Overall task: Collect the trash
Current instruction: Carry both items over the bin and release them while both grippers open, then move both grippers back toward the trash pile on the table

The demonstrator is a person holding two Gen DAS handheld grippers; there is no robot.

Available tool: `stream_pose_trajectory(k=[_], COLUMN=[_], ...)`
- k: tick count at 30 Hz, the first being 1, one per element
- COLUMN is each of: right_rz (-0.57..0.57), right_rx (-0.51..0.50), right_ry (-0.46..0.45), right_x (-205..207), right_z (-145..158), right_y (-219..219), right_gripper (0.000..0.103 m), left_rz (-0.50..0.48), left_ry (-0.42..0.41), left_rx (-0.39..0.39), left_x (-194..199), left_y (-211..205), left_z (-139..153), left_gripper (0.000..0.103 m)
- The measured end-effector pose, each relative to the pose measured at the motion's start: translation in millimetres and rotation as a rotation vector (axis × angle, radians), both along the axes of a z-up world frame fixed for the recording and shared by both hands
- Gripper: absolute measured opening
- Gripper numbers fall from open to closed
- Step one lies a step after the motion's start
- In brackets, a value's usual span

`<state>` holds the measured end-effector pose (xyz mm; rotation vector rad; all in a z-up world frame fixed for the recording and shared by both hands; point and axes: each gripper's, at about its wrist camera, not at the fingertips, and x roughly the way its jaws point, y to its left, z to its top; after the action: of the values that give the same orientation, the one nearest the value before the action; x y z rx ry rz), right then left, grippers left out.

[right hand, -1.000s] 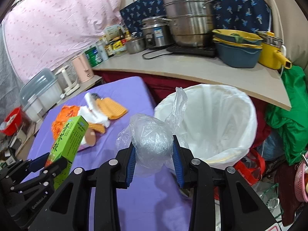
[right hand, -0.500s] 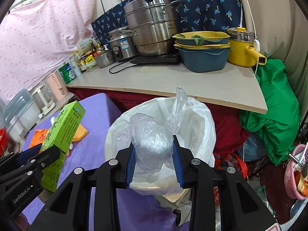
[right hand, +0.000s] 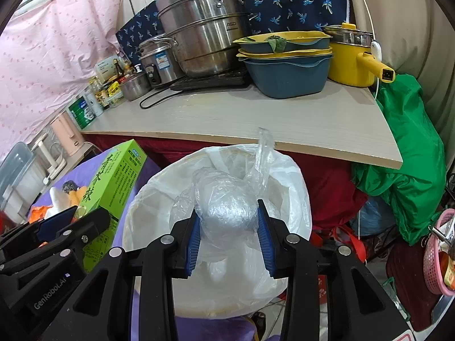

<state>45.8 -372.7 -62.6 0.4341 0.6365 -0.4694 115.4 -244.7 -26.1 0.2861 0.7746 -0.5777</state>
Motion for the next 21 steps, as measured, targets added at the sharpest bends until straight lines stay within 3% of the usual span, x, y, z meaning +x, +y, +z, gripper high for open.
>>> stream_pose_trajectory(k=[3,4,11,21], right_rz=[-0.015,-0.023,-0.046,-0.018], right_rx=[0.004,0.004,-0.001,-0.025], right_ry=[-0.007,-0.013,-0.024,-0.046], right_x=[1.3,0.8,-2.2,-5.0], right_z=[0.5,1.1,7.6,27.3], right_y=[-3.7,-4.8,-8.2,12.8], right_gripper=[0.048,0.05,0.05,0.051], left_rz=[-0.006,-0.003,0.023,0.069], left_ry=[0.011,0.009,-0.015,-0.024], left_rx=[0.004,0.005,-0.006,-0.028], left_x=[4.5,5.3,9.9,10.3], left_y=[-5.2,-5.6,0.6,25.6], left_z=[-3.2,-3.3,3.7,16.2], left_gripper=[0.042,0.046,0.071,0.078])
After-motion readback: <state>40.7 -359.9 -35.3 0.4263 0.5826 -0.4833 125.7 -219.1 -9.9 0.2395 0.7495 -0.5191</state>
